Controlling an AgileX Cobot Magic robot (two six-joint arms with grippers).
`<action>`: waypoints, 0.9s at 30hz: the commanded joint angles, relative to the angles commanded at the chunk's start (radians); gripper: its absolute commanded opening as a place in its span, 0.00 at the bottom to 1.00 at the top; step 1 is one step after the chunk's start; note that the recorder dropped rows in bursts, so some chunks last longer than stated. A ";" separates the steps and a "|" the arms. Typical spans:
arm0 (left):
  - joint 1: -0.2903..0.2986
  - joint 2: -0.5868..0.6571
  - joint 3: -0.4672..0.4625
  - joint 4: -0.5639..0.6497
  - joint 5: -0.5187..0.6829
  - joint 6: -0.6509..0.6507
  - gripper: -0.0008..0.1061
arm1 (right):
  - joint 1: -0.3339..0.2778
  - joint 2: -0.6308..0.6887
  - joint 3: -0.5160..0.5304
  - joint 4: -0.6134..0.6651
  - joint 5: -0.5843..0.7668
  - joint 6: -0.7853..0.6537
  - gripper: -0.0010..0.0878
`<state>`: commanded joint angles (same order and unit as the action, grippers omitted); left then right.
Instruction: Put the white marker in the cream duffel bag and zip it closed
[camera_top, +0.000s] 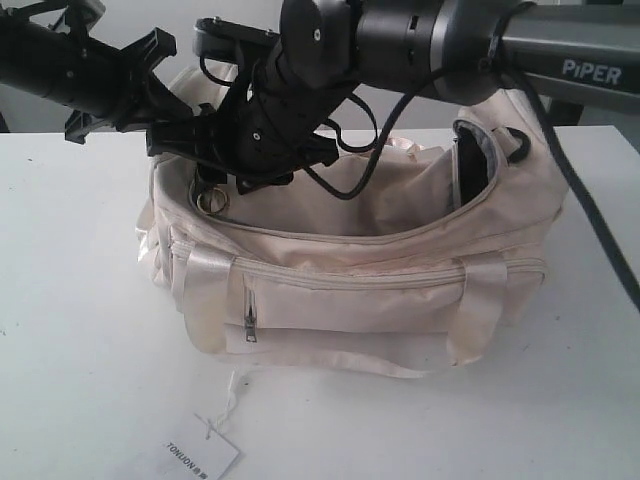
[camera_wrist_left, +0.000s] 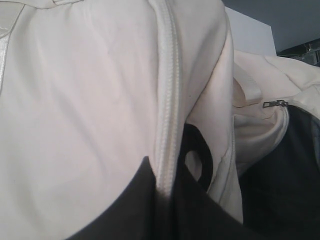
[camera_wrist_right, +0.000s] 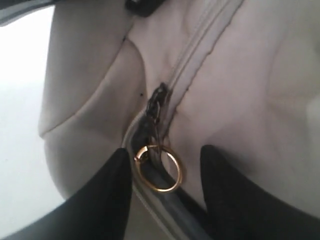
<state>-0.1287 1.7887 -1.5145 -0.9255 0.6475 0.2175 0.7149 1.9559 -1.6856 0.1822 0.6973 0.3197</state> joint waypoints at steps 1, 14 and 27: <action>0.000 0.000 0.000 0.000 0.000 0.000 0.01 | 0.000 0.003 0.000 0.003 0.000 0.002 0.49; 0.000 0.000 0.000 0.000 0.000 0.000 0.01 | 0.000 0.032 0.000 0.059 0.008 0.002 0.49; 0.000 0.000 0.000 0.006 -0.004 0.006 0.01 | 0.000 0.001 0.000 0.075 0.007 -0.002 0.01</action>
<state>-0.1287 1.7887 -1.5145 -0.9191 0.6432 0.2235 0.7149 1.9573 -1.6856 0.2568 0.7047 0.3178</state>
